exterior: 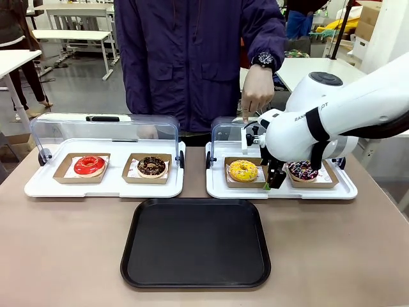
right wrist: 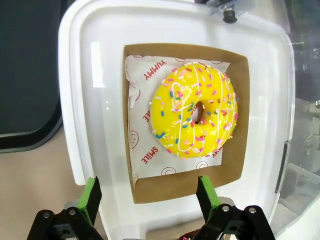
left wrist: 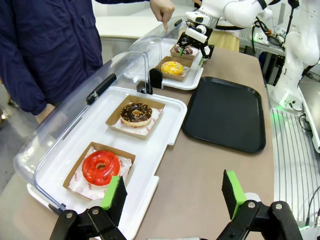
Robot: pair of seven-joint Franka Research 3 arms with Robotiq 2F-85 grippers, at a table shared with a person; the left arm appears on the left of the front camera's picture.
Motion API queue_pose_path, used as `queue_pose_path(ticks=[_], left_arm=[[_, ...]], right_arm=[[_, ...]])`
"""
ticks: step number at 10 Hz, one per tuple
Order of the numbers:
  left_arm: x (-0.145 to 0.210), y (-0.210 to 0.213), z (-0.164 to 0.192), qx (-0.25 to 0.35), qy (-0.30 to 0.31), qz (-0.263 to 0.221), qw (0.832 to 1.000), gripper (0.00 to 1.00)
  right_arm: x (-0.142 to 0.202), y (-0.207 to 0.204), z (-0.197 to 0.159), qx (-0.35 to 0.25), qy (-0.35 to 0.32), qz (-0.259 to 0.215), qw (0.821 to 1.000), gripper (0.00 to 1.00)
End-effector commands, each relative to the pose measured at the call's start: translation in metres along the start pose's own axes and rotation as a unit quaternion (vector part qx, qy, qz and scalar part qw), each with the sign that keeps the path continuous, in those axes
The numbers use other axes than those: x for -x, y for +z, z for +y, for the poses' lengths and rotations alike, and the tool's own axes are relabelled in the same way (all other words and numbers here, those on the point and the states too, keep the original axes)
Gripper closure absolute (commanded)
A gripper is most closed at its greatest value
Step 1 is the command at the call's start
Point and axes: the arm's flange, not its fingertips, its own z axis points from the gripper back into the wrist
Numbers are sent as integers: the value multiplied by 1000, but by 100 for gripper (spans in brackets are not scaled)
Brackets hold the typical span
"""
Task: Move the third donut from the left to the tray.
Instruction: Pick up the Paper togo box containing the Donut indicated by the person and place it on the Handle tray.
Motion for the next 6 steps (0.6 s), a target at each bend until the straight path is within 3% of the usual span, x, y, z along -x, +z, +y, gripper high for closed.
queue_pose_path(ticks=[1, 6], left_arm=[[-1, 1, -1, 3, 0, -3, 1000, 0], [-1, 1, -1, 3, 0, -3, 1000, 0]], right_arm=[[-1, -8, -1, 22, -10, 17, 1000, 0], [2, -21, -7, 20, -12, 18, 1000, 0]])
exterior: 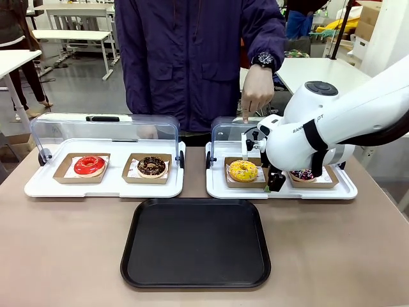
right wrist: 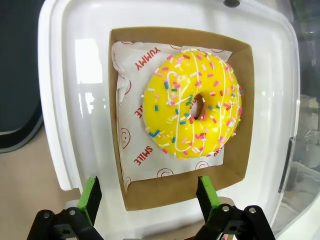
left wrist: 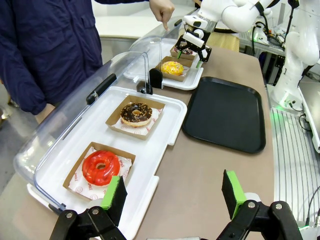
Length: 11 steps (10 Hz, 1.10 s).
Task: Move the third donut from the left to the tray.
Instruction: Pick up the Paper togo box containing the Donut indicated by the person and place it on the Handle tray.
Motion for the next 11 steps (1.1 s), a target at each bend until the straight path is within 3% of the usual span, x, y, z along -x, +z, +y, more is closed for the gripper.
queue_pose_path(ticks=[1, 8, 9, 10, 11], left_arm=[[-1, 1, -1, 3, 0, -3, 1000, 0], [-1, 1, -1, 3, 0, -3, 1000, 0], [-1, 1, -1, 3, 0, -3, 1000, 0], [-1, 1, -1, 3, 0, -3, 1000, 0], [-1, 1, -1, 3, 0, -3, 1000, 0]], right_arm=[[-5, -4, -4, 10, -9, 8, 1000, 0], [-6, -10, -3, -4, 1, 1, 1000, 0], [-5, -10, -3, -5, 2, 2, 1000, 47], [-5, -11, -3, -9, 3, 5, 1000, 59], [-6, -11, -3, -14, 3, 9, 1000, 100]])
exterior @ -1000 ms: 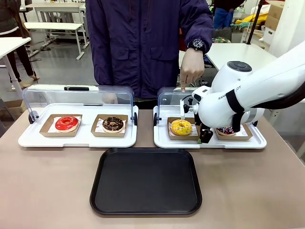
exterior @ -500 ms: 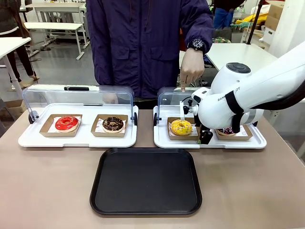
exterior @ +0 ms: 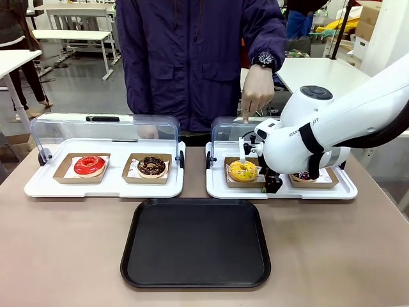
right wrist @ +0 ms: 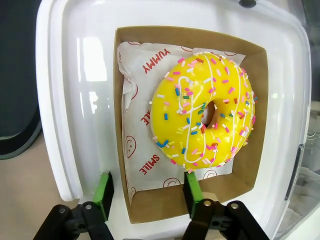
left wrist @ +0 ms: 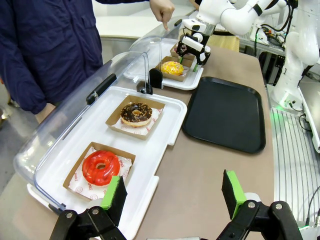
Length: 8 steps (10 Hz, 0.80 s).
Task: Move the third donut from the left to the tray.
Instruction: Pick up the Paper togo box containing the Donut indicated by the person and place it on the Handle tray.
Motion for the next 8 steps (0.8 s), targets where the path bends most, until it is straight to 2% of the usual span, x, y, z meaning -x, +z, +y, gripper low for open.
queue_pose_path(ticks=[1, 2, 3, 4, 5, 8], left_arm=[[-1, 1, -1, 3, 0, -3, 1000, 0], [-1, 1, -1, 3, 0, -3, 1000, 0], [-1, 1, -1, 3, 0, -3, 1000, 0], [-1, 1, -1, 3, 0, -3, 1000, 0], [-1, 1, -1, 3, 0, -3, 1000, 0], [-1, 1, -1, 3, 0, -3, 1000, 0]], right_arm=[[-2, 1, -5, -5, -2, 11, 1000, 100], [-2, 1, -5, -7, -2, 11, 1000, 100], [-2, 1, -5, -7, -1, 12, 1000, 85], [-2, 1, -6, -9, -1, 14, 1000, 95], [-2, 1, -6, -10, 0, 15, 1000, 100], [-1, 1, -7, -12, -1, 17, 1000, 100]])
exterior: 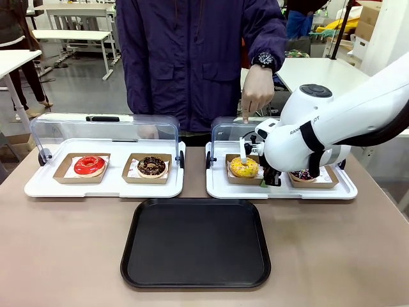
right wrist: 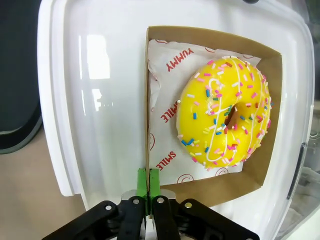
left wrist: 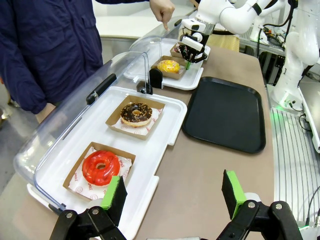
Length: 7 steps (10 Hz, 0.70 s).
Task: Move the third donut from the left to the tray.
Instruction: Pick up the Paper togo box containing the Donut indicated by the person and place it on the Handle tray.
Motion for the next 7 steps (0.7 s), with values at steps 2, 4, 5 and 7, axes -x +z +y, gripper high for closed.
queue_pose_path(ticks=[2, 4, 5, 7], left_arm=[[-1, 1, -1, 3, 0, -3, 1000, 0], [-1, 1, -1, 3, 0, -3, 1000, 0], [-1, 1, -1, 3, 0, -3, 1000, 0], [-1, 1, -1, 3, 0, -3, 1000, 0]], right_arm=[[-3, 1, -7, 0, -13, 6, 1000, 100], [0, 0, 0, -1, 0, 1, 1000, 100], [0, 0, 0, -1, 0, 1, 1000, 100], [2, 18, 3, 30, -19, 14, 999, 98]])
